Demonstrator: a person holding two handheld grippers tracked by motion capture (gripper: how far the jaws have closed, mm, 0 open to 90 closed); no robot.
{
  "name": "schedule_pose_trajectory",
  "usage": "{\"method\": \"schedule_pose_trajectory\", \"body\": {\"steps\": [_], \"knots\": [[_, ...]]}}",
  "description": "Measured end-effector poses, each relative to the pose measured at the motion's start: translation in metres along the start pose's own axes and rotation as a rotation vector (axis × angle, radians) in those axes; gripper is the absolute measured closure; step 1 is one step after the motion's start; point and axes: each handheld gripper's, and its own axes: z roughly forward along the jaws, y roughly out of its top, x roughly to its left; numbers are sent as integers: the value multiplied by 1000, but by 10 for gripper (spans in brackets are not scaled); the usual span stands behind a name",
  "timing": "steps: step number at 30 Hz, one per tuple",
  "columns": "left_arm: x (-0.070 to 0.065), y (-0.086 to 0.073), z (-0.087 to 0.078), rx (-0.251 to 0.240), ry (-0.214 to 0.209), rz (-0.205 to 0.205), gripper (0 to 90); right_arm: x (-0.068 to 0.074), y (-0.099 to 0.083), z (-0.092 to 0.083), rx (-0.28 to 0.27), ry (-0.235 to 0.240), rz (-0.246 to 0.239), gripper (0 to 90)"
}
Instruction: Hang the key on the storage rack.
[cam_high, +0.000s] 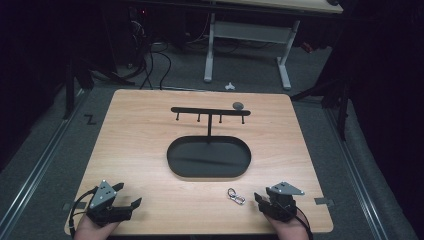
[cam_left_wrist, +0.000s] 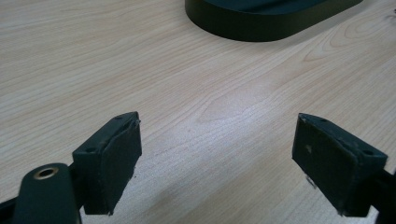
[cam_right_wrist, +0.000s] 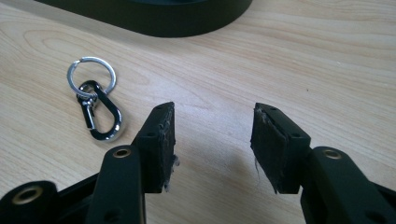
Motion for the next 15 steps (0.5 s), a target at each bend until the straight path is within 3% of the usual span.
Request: {"method": "schedule_pose_trajectory", "body": {"steps": [11, 15], "knots": [[3, 0, 1, -4, 1, -10, 160, 7, 2, 3, -8, 4, -29, 495], [2, 1, 0, -10, 7, -6, 159, 5, 3, 3, -21, 2, -17, 495]]}}
